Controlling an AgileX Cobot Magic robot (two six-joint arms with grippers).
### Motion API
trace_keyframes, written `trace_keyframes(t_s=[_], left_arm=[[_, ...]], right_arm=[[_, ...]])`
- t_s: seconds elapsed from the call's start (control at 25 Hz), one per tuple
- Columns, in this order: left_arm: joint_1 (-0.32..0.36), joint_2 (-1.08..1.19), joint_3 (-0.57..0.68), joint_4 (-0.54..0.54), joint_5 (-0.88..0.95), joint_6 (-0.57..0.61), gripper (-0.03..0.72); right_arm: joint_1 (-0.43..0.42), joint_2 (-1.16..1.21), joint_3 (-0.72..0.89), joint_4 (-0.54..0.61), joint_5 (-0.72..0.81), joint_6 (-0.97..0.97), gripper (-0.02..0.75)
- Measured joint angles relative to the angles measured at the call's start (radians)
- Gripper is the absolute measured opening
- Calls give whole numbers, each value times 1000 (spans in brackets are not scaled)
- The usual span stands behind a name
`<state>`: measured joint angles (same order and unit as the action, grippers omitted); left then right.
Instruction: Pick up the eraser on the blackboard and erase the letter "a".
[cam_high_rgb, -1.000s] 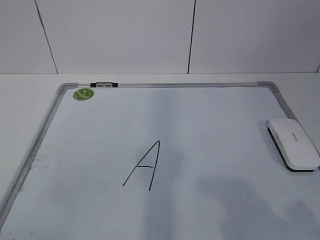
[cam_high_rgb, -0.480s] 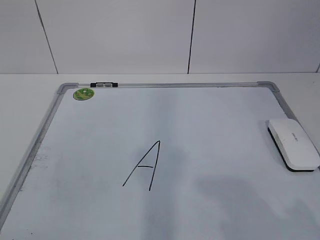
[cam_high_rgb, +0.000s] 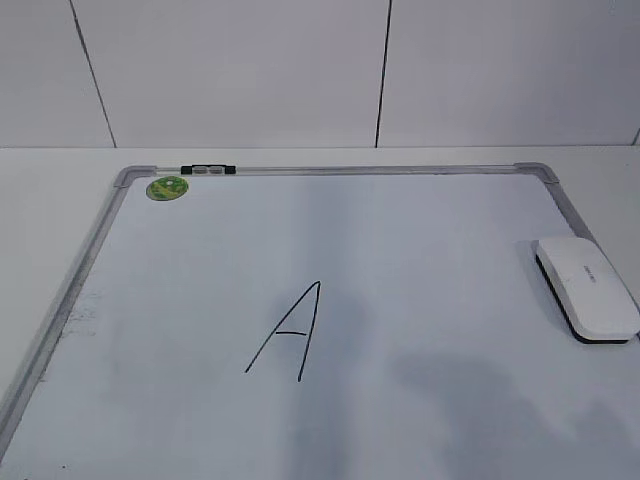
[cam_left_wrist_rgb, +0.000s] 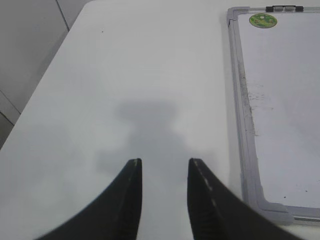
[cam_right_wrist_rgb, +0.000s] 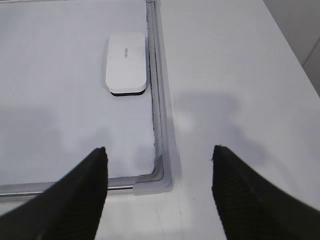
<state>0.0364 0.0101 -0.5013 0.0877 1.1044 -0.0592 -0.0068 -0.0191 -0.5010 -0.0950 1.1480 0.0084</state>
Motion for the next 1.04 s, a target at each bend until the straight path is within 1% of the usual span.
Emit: trace_keyframes(t_s=[1.04], left_arm=[[0,0,0,0,0,0,235]], right_arm=[[0,0,0,0,0,0,526]])
